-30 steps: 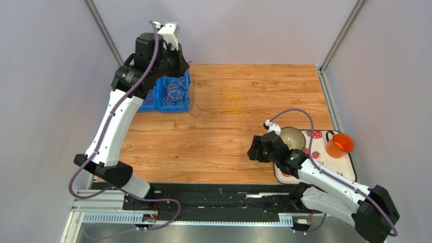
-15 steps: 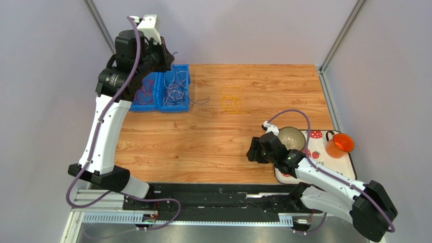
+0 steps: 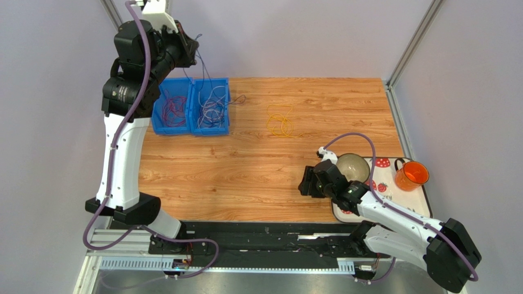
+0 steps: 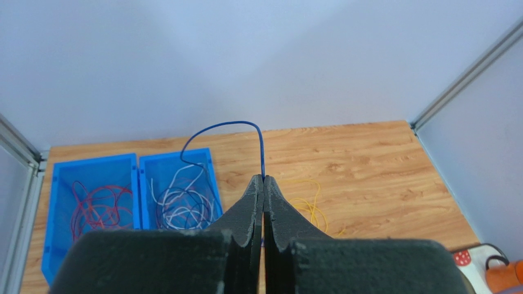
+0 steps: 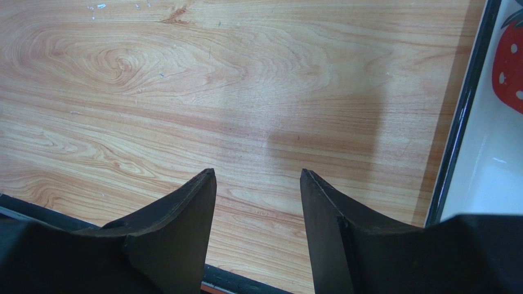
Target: Untangle the cables
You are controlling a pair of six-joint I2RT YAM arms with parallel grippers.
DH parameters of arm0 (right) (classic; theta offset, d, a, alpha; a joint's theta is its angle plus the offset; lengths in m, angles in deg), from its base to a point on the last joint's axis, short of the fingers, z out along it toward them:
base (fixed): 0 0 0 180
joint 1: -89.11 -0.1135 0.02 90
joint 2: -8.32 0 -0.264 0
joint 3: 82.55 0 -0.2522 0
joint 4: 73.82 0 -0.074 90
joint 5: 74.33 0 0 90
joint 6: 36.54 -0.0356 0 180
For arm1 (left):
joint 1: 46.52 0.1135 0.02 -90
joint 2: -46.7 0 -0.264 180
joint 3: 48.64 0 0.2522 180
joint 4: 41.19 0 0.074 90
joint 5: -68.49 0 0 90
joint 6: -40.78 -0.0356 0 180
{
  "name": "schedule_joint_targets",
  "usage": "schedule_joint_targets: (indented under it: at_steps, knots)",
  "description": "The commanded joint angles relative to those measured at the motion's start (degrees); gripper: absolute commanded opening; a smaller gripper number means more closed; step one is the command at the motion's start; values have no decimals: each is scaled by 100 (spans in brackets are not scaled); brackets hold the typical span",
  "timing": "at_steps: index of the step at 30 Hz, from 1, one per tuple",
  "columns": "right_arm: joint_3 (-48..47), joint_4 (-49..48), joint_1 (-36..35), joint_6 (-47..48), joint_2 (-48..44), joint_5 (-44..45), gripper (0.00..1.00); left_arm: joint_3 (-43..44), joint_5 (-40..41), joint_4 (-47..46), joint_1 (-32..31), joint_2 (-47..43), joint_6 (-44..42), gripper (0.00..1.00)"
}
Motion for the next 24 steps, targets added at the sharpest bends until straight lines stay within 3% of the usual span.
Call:
schedule_joint_targets:
  at_steps: [1,7,24]
  knots:
    - [-2,-159,3,48,-93,21,57,347,115,-371,135,56,-61,0]
    - [7,-168,3,48,-40,13,56,224,151,-539,240,144,-26,0]
    - [51,-555,11,22,461,-189,56,-1657,-315,-1743,847,653,202,0]
